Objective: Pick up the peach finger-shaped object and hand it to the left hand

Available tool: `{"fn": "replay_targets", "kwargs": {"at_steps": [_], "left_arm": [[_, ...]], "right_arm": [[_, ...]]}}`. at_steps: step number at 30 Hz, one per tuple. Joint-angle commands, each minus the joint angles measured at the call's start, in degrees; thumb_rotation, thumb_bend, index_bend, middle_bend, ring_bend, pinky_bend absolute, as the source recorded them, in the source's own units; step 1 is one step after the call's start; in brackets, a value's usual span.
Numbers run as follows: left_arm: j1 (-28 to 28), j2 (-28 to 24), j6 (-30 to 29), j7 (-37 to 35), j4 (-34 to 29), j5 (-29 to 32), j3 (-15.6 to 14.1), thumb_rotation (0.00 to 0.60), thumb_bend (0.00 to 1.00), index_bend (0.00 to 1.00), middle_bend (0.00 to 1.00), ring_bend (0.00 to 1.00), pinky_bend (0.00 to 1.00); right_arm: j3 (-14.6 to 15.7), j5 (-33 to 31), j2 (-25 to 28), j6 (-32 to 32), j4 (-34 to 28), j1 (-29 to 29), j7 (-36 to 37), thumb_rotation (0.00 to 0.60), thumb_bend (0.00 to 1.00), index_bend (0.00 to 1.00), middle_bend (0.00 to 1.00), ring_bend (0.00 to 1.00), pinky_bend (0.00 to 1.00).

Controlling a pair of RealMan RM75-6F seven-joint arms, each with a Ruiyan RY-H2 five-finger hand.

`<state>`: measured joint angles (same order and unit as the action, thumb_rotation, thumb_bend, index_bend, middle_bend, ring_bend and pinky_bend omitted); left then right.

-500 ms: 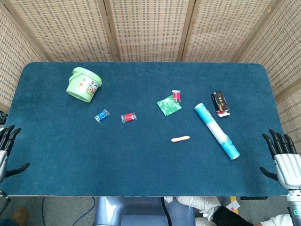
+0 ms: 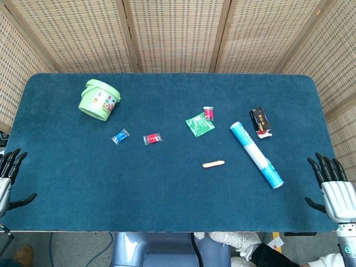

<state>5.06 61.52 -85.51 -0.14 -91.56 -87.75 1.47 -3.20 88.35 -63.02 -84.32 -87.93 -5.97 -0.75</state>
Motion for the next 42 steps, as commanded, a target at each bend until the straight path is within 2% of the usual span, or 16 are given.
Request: {"fn": "replay_targets", "kwargs": {"at_steps": [1,4,10,12,14,20,24,27,35,42], "left_arm": [[0.4,0.2,0.3,0.1,0.1,0.2,0.3,0.600,0.00,0.00,0.00,0.00,0.00],[0.6,0.7,0.6,0.2,0.5,0.2,0.4,0.600,0.00,0.00,0.00,0.00,0.00],[1.1,1.5,1.6,1.4,1.0,1.7,1.0,0.600,0.00,0.00,0.00,0.00,0.00],[1.5,2.1,1.9,2.6,1.5,2.3,1.5,0.600,0.00,0.00,0.00,0.00,0.00],[1.7,2.4,2.2,2.8,1.5,2.7,1.7,0.600,0.00,0.00,0.00,0.00,0.00],[2.1,2.5,3.0,2.8,1.5,3.5,1.9,0.600,0.00,0.00,0.00,0.00,0.00],[2.5,2.7,3.9,3.0,1.8,4.1,2.0,0.600,0.00,0.00,0.00,0.00,0.00],[2.8,2.9,4.5,3.1,2.0,4.6,2.1,0.600,0.00,0.00,0.00,0.00,0.00],[2.9,2.8,5.0,3.0,2.2,5.4,2.2,0.600,0.00,0.00,0.00,0.00,0.00],[3.0,2.8,5.3,3.1,2.0,5.6,2.1,0.600,0.00,0.00,0.00,0.00,0.00]], "right_arm": [[-0.6,0.3,0.4,3.4,-0.5,-2.6,0.0,0.600,0.00,0.00,0.00,0.00,0.00],[-2.1,0.1,1.5,6.9,-1.3,-5.8,1.2,0.600,0.00,0.01,0.00,0.00,0.00],[-6.2,0.1,0.8,15.4,-0.6,-14.9,9.2,0.600,0.00,0.17,0.00,0.00,0.00],[-8.0,-2.9,-1.3,23.1,0.2,-20.1,10.3,0.600,0.01,0.23,0.00,0.00,0.00],[-8.9,-6.6,-3.9,29.6,2.0,-24.0,9.3,0.600,0.05,0.27,0.00,0.00,0.00],[-9.0,-12.7,-11.1,37.7,5.4,-29.3,7.5,0.600,0.24,0.42,0.00,0.00,0.00],[-8.8,-14.7,-15.6,39.8,7.8,-31.8,5.0,0.600,0.39,0.43,0.00,0.00,0.00],[-8.7,-15.9,-18.1,40.5,8.8,-33.2,3.5,0.600,0.45,0.43,0.00,0.00,0.00],[-8.2,-17.4,-21.9,40.7,11.7,-34.8,0.5,0.600,0.50,0.44,0.01,0.00,0.00],[-6.6,-17.9,-23.7,41.2,13.5,-35.5,-1.8,0.600,0.50,0.46,0.02,0.00,0.00]]}}
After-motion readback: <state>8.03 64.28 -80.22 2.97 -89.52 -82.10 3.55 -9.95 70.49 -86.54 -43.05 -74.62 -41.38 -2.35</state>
